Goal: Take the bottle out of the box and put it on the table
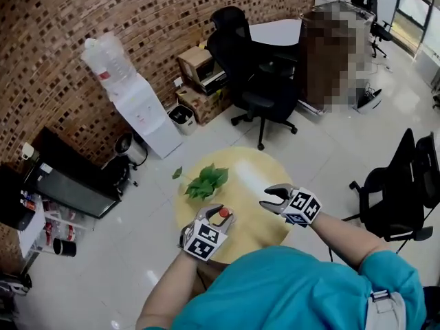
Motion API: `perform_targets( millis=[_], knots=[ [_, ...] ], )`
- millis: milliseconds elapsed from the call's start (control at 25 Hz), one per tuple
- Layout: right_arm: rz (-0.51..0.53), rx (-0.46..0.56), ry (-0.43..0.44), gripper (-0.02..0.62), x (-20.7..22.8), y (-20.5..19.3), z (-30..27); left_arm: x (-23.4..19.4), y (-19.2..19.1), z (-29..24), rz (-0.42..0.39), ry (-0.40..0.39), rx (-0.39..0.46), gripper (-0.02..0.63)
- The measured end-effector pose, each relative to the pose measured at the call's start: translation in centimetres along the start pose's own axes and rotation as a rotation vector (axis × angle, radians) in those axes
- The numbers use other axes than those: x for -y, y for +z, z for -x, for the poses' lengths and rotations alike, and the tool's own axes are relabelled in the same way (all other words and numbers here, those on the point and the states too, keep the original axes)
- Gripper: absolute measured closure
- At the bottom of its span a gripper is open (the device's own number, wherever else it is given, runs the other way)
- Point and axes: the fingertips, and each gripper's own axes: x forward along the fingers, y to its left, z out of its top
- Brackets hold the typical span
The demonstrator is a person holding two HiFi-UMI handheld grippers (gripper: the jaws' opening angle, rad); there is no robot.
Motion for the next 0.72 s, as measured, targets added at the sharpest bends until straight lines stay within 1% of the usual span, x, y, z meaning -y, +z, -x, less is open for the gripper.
perform_targets(
  millis=[120,240,440,600,720],
  knots=[
    [-0.06,0.008,-0.074,0.422,1.1,-2.1,1.1,0.4,0.2,-2.5,-0.042,-0.043,0.004,0.457],
    [-0.068,0.002,-0.104,0.422,1.5,-3.7,3.4,0.8,0.9,-4.5,-0.057,-0.046,0.0,0.457],
    [-0.068,0.0,-0.084,0.422,3.5,-4.6,5.9,-0.8,2.7,-8.8,-0.025,0.011,-0.007,0.457],
    [-0.07,-0.005,-0.077,0.422,5.3,-5.9,6.4,-1.7,2.7,-13.0,-0.019,0.041,-0.018,0.457],
    [-0.064,-0.029,-0.063,0.422,6.2,-6.9,6.5,-2.5,2.8,-15.7,-0.001,0.05,-0.026,0.457]
  ],
)
